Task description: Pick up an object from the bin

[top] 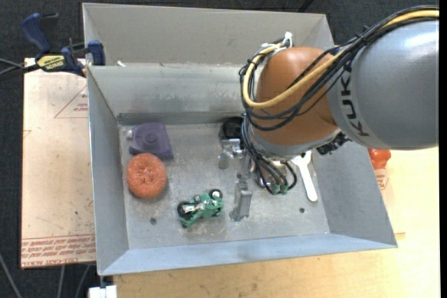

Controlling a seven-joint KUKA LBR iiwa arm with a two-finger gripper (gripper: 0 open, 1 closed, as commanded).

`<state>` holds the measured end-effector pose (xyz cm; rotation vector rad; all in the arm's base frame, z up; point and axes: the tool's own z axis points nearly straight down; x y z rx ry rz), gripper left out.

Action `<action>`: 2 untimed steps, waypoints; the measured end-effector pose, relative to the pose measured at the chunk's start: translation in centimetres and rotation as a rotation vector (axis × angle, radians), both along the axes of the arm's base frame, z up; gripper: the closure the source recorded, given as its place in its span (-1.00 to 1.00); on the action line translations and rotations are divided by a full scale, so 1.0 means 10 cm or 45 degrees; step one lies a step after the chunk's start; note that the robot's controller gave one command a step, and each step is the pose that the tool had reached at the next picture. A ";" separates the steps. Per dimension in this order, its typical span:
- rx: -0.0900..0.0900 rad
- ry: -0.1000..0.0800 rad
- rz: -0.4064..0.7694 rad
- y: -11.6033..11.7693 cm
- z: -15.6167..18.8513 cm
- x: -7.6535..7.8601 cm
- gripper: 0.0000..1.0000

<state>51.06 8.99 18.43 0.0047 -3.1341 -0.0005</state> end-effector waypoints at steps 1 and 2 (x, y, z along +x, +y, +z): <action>0.001 -0.010 -0.004 -0.01 0.05 0.02 -1.00; 0.002 -0.011 0.106 0.09 -0.61 0.10 -1.00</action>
Offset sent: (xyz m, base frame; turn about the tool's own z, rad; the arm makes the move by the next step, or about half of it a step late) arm 0.0132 0.0156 -0.1143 -0.1513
